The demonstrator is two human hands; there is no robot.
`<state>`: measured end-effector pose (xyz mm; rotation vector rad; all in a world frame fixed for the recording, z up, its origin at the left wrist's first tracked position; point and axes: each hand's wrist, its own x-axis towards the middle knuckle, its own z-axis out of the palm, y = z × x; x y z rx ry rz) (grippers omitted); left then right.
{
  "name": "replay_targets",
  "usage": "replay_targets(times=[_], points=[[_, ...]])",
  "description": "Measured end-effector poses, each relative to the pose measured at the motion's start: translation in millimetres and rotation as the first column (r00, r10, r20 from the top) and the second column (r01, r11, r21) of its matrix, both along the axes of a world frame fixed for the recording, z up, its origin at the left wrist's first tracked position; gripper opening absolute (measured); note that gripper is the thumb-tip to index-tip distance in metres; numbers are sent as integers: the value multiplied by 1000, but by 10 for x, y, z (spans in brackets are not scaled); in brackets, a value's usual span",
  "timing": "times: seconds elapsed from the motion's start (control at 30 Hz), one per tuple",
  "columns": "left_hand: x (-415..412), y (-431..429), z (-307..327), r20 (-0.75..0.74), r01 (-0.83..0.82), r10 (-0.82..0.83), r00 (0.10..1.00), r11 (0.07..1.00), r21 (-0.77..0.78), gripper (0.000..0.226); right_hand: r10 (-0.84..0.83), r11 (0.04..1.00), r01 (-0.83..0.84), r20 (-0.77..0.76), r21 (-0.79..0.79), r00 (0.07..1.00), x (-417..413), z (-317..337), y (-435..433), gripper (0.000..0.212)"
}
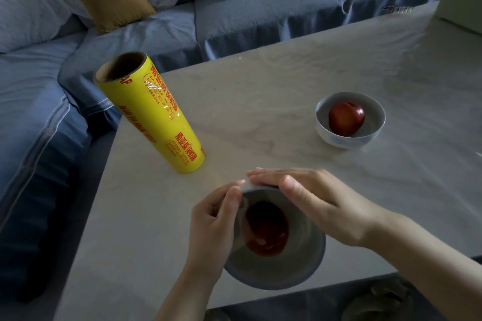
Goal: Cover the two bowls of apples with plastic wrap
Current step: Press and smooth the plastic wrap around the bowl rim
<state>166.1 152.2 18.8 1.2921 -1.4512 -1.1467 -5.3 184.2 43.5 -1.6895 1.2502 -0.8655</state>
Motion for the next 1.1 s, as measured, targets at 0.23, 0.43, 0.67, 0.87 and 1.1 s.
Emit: replay_targets(times=[0.23, 0.43, 0.67, 0.87, 1.1], points=[[-81, -52, -27, -224, -194, 275, 935, 925, 325, 42, -108, 957, -4, 368, 290, 924, -240, -194, 49, 63], [-119, -43, -47, -376, 66, 121, 919, 891, 448, 50, -288, 945, 156, 502, 288, 816, -143, -355, 100, 69], [27, -153, 69, -153, 447, -420, 894, 820, 357, 64, -243, 947, 105, 463, 305, 852, -172, -341, 140, 70], [-42, -55, -11, -40, 252, -249, 968, 954, 160, 51, -251, 936, 114, 404, 333, 880, -195, -185, 137, 63], [-38, 2, -7, -10, 212, -212, 977, 971, 114, 40, -284, 921, 220, 168, 321, 944, -249, 79, 33, 37]])
